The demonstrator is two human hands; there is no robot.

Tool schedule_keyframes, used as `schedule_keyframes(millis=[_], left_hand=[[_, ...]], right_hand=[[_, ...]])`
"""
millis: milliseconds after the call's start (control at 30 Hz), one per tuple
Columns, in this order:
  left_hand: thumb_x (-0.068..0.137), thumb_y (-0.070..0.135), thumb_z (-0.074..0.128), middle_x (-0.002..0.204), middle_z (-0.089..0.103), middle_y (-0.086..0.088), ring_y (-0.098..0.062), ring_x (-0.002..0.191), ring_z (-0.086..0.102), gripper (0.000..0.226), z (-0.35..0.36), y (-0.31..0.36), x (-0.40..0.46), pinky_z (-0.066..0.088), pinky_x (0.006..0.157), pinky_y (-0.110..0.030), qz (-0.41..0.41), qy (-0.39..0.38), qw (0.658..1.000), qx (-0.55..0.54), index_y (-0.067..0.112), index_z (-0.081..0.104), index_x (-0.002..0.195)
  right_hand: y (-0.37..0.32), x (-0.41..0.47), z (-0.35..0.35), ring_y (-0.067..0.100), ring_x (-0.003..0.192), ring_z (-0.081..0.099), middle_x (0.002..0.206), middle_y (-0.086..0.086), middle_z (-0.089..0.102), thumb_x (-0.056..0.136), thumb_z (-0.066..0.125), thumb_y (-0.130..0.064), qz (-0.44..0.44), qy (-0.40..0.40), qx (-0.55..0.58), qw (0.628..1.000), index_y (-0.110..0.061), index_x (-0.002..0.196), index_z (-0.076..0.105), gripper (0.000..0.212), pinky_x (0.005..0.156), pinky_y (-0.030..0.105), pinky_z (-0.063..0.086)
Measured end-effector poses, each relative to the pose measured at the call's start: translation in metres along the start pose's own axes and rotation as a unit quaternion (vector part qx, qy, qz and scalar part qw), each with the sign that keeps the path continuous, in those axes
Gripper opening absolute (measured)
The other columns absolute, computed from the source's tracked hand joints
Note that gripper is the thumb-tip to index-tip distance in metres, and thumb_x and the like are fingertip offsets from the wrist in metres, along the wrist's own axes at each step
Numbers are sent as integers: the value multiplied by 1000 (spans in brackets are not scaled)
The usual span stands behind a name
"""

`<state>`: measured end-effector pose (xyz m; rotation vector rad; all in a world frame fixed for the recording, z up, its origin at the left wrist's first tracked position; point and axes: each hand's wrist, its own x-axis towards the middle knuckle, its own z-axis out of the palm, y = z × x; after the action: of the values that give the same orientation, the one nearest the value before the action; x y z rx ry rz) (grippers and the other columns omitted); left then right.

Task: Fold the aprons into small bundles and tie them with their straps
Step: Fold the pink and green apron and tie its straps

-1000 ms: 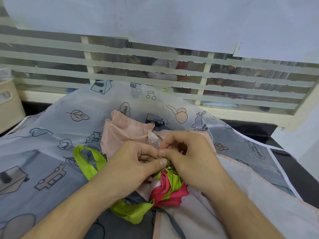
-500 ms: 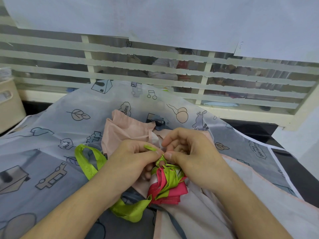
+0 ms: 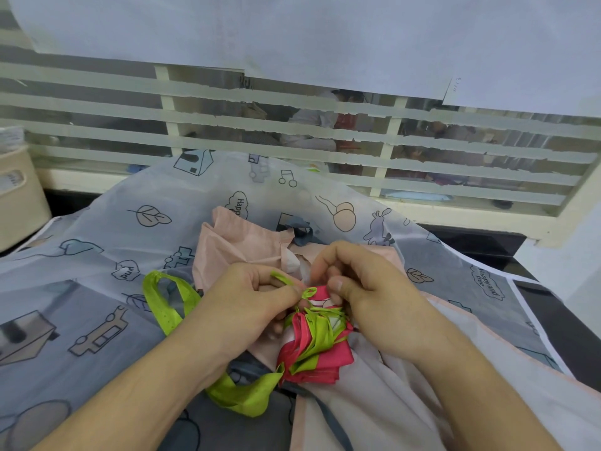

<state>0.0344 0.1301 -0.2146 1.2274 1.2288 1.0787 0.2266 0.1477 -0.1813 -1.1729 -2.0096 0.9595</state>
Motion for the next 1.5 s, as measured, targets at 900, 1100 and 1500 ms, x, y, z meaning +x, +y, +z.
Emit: schedule_keyframes(millis=[900, 1100, 1500], left_hand=[[82, 1, 83, 72, 72, -22, -24, 57, 63, 12, -3, 5, -2, 53, 67, -35, -16, 0, 999, -38, 8, 76, 89], [86, 6, 81, 80, 76, -20, -22, 61, 65, 12, -4, 8, -5, 57, 65, -32, 11, -32, 999, -2, 14, 79, 95], [71, 13, 91, 85, 80, -9, -20, 76, 73, 24, 3, 9, -7, 59, 84, -39, 29, -3, 999, 46, 16, 77, 90]], right_hand=[[-11, -5, 3, 13, 76, 62, 87, -2, 64, 90, 70, 6, -40, 11, -6, 999, -22, 87, 75, 29, 70, 23, 53], [-14, -7, 4, 11, 74, 61, 86, -12, 66, 81, 85, -5, -22, 28, -41, 999, -28, 80, 77, 24, 67, 18, 53], [-8, -3, 9, 29, 71, 62, 72, 7, 67, 81, 80, 6, -2, 79, 14, 997, -19, 76, 71, 27, 60, 24, 48]])
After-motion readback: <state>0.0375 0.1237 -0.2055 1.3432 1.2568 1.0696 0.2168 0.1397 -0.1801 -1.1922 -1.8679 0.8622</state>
